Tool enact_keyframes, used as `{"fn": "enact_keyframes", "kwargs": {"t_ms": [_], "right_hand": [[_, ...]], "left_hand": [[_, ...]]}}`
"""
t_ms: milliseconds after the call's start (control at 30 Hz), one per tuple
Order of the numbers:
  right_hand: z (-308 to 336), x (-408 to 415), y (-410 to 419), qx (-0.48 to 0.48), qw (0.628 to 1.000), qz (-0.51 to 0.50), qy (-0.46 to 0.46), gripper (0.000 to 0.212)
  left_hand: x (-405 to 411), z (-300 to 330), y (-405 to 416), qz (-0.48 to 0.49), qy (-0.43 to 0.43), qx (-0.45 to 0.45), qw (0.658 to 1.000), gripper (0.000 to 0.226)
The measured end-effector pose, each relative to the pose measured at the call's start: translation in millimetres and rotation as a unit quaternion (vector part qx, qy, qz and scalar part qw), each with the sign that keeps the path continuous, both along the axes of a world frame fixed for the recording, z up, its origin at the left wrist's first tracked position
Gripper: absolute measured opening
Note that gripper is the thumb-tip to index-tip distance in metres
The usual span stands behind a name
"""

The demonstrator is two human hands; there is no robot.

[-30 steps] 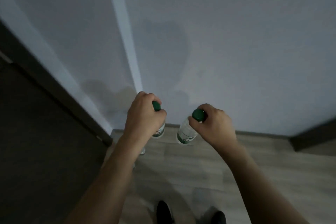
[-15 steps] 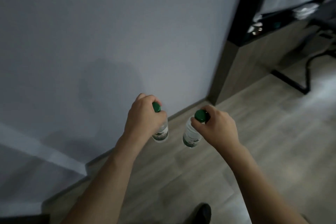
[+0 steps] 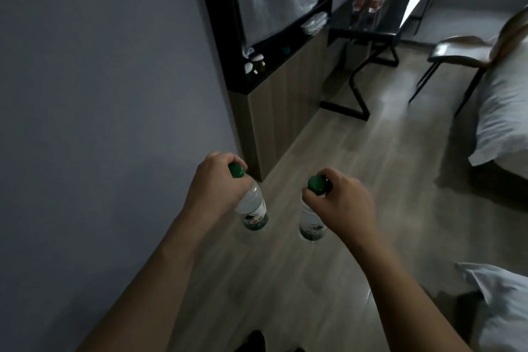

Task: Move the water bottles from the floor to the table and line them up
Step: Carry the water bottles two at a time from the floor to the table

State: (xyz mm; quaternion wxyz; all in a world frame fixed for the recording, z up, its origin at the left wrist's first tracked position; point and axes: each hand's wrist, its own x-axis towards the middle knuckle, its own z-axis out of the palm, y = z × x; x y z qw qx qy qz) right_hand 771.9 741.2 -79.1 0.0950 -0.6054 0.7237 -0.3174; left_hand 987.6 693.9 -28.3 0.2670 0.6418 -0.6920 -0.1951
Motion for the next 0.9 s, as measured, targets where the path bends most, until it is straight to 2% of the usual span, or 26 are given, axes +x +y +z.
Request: {"fn": "enact_keyframes", "kwargs": {"t_ms": [433, 900], "right_hand": [[-5.6, -89.2, -79.6, 0.025, 0.996, -0.074, -0.032, 0.020], [-20.7, -173.3, -299.7, 0.050, 0.992, -0.112, -0.009, 0.023]], "left_hand": [[-98.6, -10.1, -111.7, -0.073, -0.009, 0.012, 0.997, 0.013], [-199.3, -41.2, -344.7, -0.112, -0.001, 0.046, 0.993, 0.010]]}}
